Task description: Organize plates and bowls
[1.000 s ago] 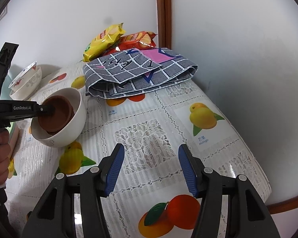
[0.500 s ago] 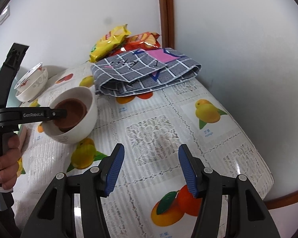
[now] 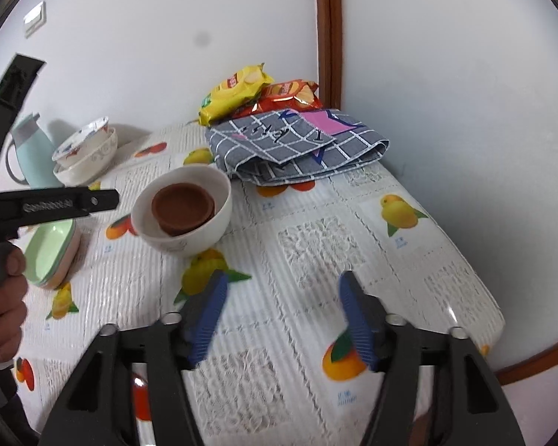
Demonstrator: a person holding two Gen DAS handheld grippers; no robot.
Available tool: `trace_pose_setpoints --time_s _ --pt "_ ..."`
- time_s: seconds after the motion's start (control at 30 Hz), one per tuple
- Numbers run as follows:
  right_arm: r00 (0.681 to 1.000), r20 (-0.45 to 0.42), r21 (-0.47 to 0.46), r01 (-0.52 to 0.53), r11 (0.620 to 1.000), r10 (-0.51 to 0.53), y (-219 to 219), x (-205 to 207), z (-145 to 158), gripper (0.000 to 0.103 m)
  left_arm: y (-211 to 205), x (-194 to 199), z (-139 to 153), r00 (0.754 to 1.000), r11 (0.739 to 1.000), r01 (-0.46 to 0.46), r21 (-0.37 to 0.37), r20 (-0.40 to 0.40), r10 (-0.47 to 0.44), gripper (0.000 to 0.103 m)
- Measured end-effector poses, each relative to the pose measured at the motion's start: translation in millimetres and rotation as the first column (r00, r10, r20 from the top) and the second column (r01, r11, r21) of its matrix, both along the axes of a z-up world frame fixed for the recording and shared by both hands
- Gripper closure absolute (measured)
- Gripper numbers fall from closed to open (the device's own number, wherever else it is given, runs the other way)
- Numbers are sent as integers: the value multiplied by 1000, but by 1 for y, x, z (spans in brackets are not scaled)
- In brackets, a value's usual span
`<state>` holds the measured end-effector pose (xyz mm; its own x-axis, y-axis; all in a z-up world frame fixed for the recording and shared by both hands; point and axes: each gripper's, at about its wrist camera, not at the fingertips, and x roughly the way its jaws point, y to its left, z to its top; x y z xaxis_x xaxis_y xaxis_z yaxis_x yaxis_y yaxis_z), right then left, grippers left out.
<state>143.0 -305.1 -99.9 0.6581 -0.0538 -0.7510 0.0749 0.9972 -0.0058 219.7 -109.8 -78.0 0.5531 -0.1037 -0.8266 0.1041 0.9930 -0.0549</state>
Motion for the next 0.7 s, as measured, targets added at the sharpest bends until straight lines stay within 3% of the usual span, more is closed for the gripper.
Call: trace_pose_setpoints --time_s 0.2,0.4,0.57,0.7 --pt "998 -52 13 21 1000 -20 14 -16 2 28 15 -27 14 998 998 60 -31 29 -59 43" --pt "995 -78 26 62 998 -60 22 -27 6 28 35 -53 27 993 999 40 -21 114 -38 43" --pt "990 -76 -16 114 993 -115 29 -33 15 17 54 -68 36 992 998 13 -56 124 -6 43" --pt "992 -57 47 116 992 -113 28 -42 23 17 62 -81 41 987 997 2 -71 159 10 43"
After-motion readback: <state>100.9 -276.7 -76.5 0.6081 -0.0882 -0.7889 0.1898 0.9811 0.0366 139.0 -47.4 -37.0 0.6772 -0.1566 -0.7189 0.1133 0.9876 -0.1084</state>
